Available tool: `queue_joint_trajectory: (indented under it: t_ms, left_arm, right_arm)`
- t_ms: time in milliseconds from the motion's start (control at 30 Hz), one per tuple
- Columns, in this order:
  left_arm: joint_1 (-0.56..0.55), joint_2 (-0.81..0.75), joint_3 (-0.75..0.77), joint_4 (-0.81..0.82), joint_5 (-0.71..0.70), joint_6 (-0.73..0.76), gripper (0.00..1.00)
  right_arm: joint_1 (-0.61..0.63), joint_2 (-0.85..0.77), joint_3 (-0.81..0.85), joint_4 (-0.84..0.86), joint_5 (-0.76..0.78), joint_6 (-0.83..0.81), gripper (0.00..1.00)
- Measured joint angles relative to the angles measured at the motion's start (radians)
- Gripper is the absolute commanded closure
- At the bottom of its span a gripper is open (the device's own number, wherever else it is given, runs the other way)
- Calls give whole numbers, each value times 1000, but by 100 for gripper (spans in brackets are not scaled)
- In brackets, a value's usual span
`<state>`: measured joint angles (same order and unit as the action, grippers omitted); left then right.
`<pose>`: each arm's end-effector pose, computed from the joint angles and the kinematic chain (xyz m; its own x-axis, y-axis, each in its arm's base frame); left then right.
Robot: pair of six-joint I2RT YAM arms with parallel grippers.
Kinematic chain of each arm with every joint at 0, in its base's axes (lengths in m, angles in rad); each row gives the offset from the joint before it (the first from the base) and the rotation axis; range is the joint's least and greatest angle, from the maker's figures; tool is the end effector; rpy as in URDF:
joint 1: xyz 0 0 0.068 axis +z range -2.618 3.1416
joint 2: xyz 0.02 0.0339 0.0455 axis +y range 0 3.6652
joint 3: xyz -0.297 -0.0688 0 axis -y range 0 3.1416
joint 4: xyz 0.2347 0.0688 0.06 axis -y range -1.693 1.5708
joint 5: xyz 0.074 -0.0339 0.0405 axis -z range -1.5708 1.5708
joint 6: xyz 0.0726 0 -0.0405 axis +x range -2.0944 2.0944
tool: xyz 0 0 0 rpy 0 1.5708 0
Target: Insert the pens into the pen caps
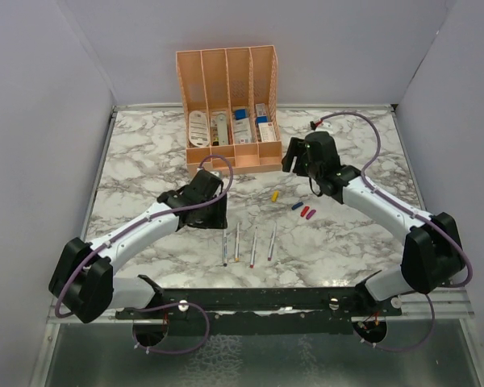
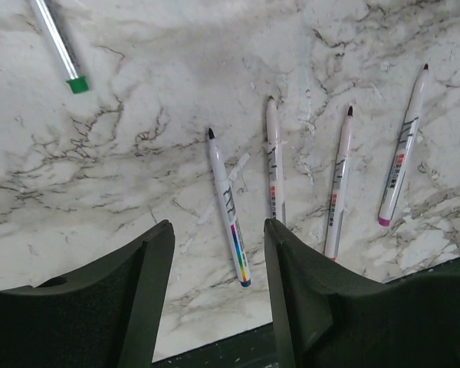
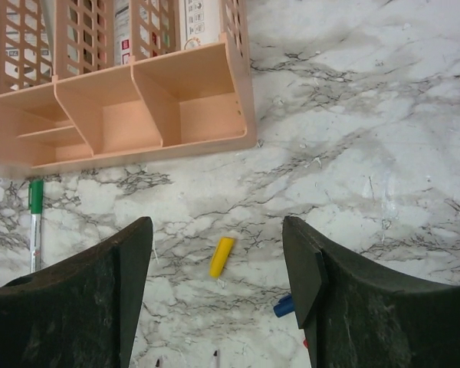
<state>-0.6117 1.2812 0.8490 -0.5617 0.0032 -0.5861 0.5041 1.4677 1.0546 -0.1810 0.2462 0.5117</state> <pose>0.2073 -0.1457 0.2314 -0.8901 -0.0513 -0.4529 0.1001 0.9474 -0.3039 0.3134 0.1527 0.2888 -0.5702 0.2278 -0.7893 -0.0143 0.9579 0.2868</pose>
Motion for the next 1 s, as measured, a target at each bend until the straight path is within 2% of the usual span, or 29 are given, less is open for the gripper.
queue_joint_trajectory:
  t_ms: [300,1000]
  left_arm:
    - [-53,9,-8,-56,19,-37,46]
    - [-104,193,-1,-82,56,-35,45]
  right_arm:
    - [6,-2,-48,-6,1,8,34]
    - [6,-4,-48,-10,3,26,34]
